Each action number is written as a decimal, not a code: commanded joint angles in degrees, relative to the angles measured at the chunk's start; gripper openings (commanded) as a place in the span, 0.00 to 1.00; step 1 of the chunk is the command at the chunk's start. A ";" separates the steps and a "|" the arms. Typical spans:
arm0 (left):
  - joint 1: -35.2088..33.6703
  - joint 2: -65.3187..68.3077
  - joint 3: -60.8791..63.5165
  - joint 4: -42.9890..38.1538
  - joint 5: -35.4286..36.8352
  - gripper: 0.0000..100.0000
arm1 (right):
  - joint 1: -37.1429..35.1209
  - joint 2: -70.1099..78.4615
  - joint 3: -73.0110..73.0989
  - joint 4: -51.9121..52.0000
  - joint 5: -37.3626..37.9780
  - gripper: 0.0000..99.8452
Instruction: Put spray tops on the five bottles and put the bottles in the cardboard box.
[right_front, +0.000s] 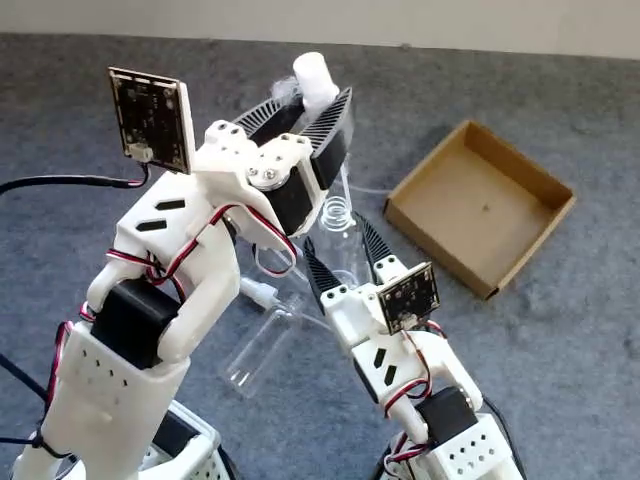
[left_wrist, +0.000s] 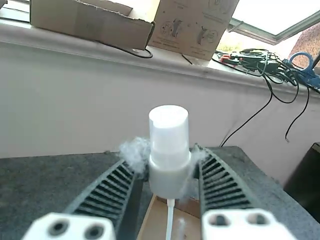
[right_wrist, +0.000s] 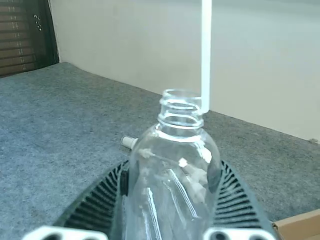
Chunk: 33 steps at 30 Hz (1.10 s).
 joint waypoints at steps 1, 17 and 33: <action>0.40 -1.10 -2.24 -1.85 -4.75 0.00 | 0.84 -1.01 -0.84 0.22 -0.62 0.10; 0.57 -3.38 -4.88 -1.67 -5.10 0.00 | 0.84 -1.01 -0.75 0.22 -0.62 0.10; 0.84 -5.23 6.55 -1.85 -4.92 0.00 | 0.66 -1.10 1.19 0.04 -0.53 0.10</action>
